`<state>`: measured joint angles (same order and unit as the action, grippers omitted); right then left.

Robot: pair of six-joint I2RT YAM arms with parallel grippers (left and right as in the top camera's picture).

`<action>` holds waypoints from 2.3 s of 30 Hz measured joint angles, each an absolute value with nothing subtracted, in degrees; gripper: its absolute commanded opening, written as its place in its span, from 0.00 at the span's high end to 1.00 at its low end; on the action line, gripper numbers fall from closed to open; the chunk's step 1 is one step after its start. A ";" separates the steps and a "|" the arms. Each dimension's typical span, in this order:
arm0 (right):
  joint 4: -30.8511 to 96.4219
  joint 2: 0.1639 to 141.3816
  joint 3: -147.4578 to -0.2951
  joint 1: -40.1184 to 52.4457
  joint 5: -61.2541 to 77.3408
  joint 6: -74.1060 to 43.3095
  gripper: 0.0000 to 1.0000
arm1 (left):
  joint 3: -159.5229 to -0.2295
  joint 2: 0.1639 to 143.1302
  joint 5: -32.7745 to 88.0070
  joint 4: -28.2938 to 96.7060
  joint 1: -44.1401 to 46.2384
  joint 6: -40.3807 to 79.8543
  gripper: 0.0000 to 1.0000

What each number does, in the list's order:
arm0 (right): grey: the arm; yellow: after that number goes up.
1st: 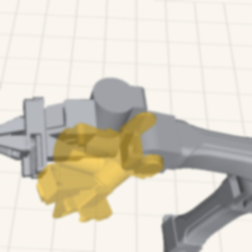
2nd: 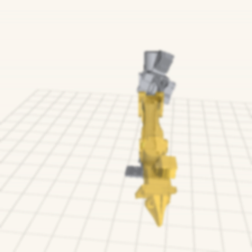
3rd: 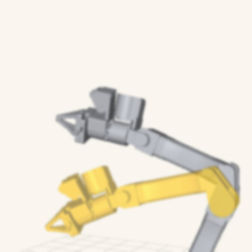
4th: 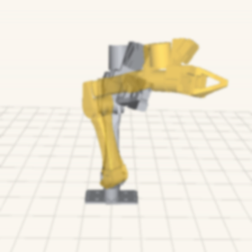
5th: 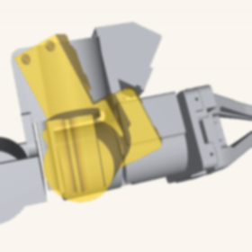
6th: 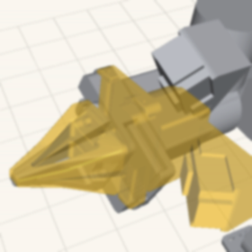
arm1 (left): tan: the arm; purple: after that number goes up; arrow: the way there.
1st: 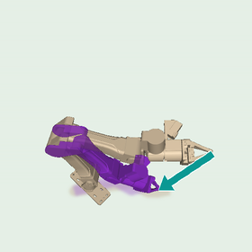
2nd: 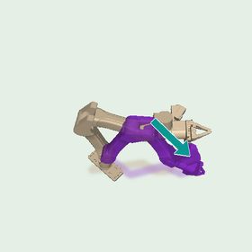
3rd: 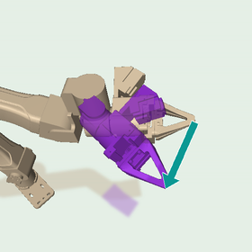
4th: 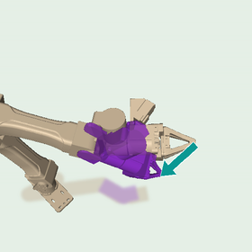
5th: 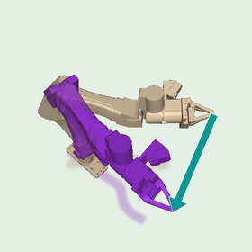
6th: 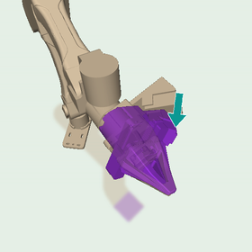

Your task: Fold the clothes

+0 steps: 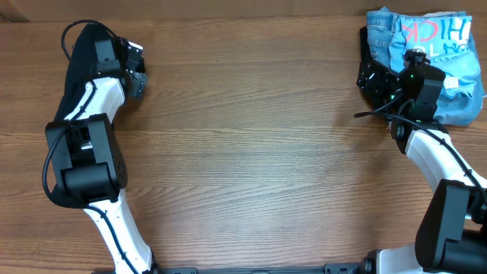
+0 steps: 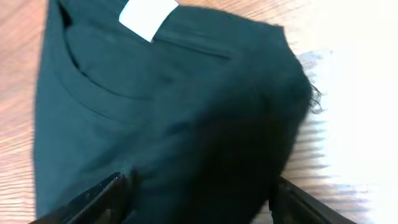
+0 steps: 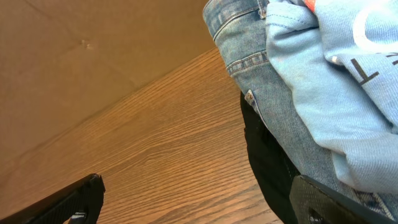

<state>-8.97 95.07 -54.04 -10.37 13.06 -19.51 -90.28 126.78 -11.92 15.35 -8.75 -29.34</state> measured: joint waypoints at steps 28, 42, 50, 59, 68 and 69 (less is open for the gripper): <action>-7.86 95.11 -54.04 -10.37 13.06 -19.68 0.34 | -104.57 126.76 16.97 36.51 26.02 -7.38 0.89; 2.57 95.15 -60.93 -9.91 19.75 -14.50 0.29 | -118.39 126.52 34.85 49.28 33.93 -9.67 0.12; 4.60 99.39 -63.77 2.79 16.88 -9.17 0.39 | -120.49 125.84 10.44 53.12 20.45 -5.65 0.29; 6.37 104.44 -63.75 6.09 13.13 -4.60 0.31 | -114.91 125.84 14.26 60.07 17.21 -9.21 0.51; 5.58 104.44 -63.77 6.09 6.68 -4.40 0.29 | -103.94 125.80 16.43 57.65 19.99 -20.03 0.24; 5.58 104.44 -63.77 6.09 6.59 -4.40 0.29 | -102.76 125.80 16.25 55.88 20.10 -20.34 0.24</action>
<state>5.58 104.44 -63.77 6.09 6.59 -4.40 -102.76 125.80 16.25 55.88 20.10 -20.34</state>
